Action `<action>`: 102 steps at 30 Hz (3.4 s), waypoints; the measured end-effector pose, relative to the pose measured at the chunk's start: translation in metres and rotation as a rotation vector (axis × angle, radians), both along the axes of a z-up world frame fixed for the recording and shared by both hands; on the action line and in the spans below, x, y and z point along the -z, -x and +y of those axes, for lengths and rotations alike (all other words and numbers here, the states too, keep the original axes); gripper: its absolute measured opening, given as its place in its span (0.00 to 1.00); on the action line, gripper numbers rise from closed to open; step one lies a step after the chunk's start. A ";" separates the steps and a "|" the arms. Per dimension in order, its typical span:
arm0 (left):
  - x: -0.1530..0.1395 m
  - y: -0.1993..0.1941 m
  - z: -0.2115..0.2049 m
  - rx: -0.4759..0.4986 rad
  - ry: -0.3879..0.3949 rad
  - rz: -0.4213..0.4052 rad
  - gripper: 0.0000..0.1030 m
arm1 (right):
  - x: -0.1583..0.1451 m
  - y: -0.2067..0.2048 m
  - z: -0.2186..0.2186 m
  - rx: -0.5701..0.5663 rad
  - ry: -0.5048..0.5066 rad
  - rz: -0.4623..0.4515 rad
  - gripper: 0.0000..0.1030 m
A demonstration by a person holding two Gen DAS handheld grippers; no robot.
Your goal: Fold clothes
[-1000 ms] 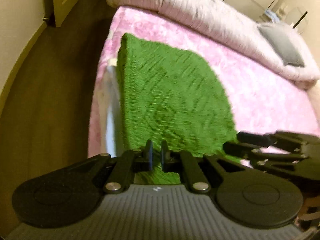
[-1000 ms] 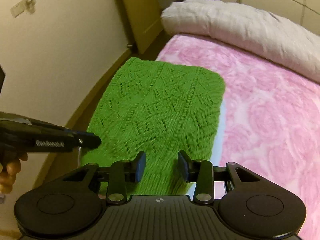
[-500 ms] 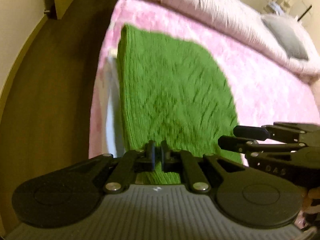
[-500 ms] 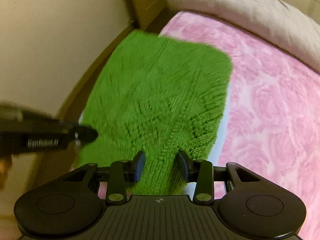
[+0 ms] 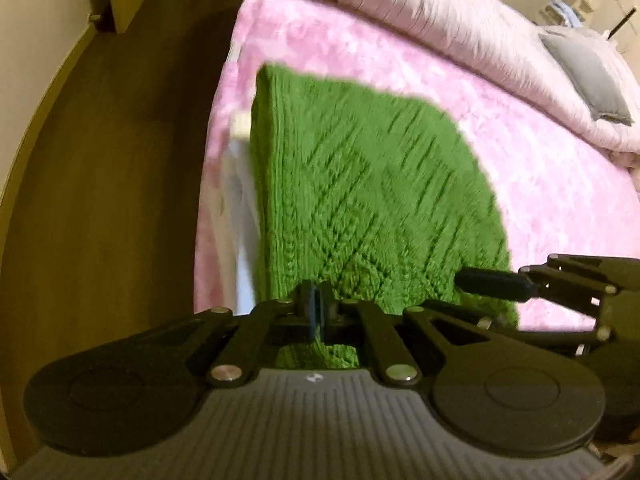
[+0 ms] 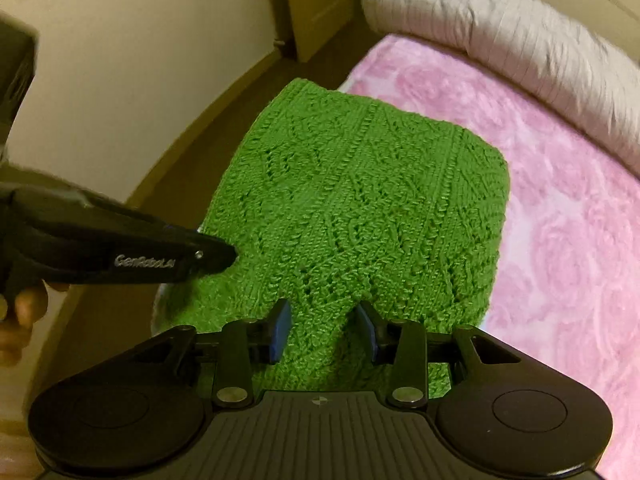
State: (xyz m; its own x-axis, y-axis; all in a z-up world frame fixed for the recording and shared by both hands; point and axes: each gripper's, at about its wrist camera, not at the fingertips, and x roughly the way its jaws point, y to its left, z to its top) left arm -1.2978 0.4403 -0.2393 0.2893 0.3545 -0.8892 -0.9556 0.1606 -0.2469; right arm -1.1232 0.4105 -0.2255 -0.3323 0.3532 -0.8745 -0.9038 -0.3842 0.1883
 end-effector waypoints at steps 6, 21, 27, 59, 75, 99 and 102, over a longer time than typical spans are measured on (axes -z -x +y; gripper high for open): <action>-0.018 -0.001 0.040 0.004 -0.119 -0.034 0.04 | -0.020 -0.029 0.035 0.217 -0.100 0.063 0.39; 0.005 0.008 0.072 -0.030 -0.134 -0.058 0.02 | 0.009 -0.055 0.088 0.283 -0.093 0.081 0.39; 0.027 -0.003 0.108 -0.037 -0.120 -0.005 0.03 | 0.045 -0.067 0.136 0.351 0.006 0.123 0.39; -0.022 -0.031 -0.070 -0.197 0.013 0.127 0.16 | -0.010 -0.046 -0.013 0.087 0.107 0.037 0.39; -0.115 -0.058 -0.170 -0.238 -0.125 0.172 0.40 | -0.084 -0.083 -0.088 0.136 0.022 0.084 0.42; -0.160 -0.097 -0.259 -0.291 -0.178 0.197 0.49 | -0.146 -0.122 -0.183 0.123 -0.012 0.029 0.45; -0.155 -0.104 -0.263 -0.298 -0.163 0.198 0.49 | -0.144 -0.128 -0.186 0.117 -0.008 0.018 0.46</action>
